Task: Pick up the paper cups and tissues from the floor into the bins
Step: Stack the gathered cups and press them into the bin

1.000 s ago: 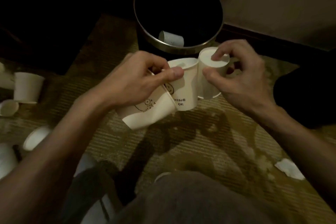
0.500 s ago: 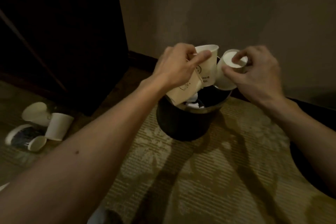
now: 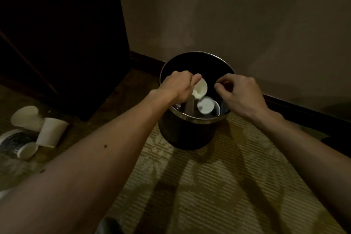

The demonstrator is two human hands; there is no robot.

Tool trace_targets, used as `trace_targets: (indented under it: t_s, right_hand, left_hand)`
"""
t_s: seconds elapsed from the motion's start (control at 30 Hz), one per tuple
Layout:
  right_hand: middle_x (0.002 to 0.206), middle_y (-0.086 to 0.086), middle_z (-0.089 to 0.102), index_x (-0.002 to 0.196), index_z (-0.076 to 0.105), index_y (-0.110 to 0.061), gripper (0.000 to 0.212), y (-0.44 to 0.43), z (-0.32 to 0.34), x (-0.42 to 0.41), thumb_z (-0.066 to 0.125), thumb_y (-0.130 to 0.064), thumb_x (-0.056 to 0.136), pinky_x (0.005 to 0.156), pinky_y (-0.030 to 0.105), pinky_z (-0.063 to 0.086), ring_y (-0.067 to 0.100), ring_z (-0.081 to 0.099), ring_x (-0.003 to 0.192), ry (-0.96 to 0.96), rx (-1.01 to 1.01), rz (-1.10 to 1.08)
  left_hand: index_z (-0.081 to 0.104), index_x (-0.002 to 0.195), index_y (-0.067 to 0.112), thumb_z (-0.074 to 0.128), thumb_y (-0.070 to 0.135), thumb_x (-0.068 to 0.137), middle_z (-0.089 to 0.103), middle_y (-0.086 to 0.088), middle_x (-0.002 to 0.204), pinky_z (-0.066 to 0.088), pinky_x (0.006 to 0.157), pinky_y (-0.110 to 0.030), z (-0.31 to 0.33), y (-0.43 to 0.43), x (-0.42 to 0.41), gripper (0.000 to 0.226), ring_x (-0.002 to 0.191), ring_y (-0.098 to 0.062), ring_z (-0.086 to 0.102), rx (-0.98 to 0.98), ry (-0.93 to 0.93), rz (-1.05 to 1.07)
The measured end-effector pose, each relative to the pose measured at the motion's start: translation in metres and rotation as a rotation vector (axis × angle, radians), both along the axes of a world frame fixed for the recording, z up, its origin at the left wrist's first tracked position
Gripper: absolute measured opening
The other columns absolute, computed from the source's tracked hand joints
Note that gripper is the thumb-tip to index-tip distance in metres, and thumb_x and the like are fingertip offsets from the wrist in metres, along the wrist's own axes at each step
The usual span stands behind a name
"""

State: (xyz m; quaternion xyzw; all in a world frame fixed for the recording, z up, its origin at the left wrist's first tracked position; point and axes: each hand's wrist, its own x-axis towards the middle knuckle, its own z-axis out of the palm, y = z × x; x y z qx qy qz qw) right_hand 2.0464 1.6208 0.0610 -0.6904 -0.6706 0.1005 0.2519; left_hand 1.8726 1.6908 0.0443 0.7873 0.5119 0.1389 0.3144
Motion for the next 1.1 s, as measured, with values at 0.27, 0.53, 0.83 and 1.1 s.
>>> trace_targets:
  t_s: [0.27, 0.53, 0.83, 1.1]
  right_hand:
    - [0.071, -0.011, 0.056, 0.081, 0.056, -0.026, 0.011, -0.054, 0.002, -0.058, 0.064, -0.032, 0.086, 0.054, 0.017, 0.041, 0.002, 0.055, 0.065, 0.335, 0.105, 0.121]
    - [0.068, -0.01, 0.044, 0.074, 0.041, -0.027, 0.025, -0.113, -0.024, -0.213, 0.064, -0.034, 0.082, 0.054, 0.024, 0.036, 0.008, 0.045, 0.062, 0.417, -0.051, 0.568]
    - [0.076, -0.017, 0.046, 0.082, 0.043, -0.032, 0.018, -0.194, -0.078, -0.371, 0.055, -0.046, 0.084, 0.059, 0.026, 0.035, 0.002, 0.045, 0.07, 0.118, -0.321, 1.252]
    - [0.089, -0.019, 0.048, 0.112, 0.053, -0.033, 0.025, -0.266, -0.136, -0.476, 0.058, -0.045, 0.091, 0.066, 0.024, 0.038, 0.002, 0.048, 0.081, -0.135, -0.526, 1.48]
  left_hand:
    - [0.053, 0.066, 0.025, 0.05, 0.04, 0.098, 0.056, 0.004, 0.069, 0.037, 0.053, -0.029, 0.051, -0.023, -0.05, 0.036, 0.063, -0.012, 0.054, 0.29, 0.192, -0.032]
    - [0.039, 0.062, 0.032, 0.054, 0.044, 0.095, 0.046, 0.011, 0.063, 0.032, 0.05, -0.025, 0.103, -0.138, -0.197, 0.038, 0.054, -0.004, 0.046, 0.25, 0.585, -0.182]
    - [0.045, 0.062, 0.025, 0.05, 0.057, 0.093, 0.049, 0.007, 0.057, 0.036, 0.052, -0.029, 0.035, -0.362, -0.394, 0.044, 0.052, -0.003, 0.046, -0.16, 0.651, 0.442]
    - [0.058, 0.083, 0.026, 0.058, 0.046, 0.092, 0.058, 0.01, 0.074, 0.05, 0.064, -0.035, -0.072, -0.531, -0.447, 0.022, 0.068, -0.01, 0.056, -0.348, 0.411, 1.087]
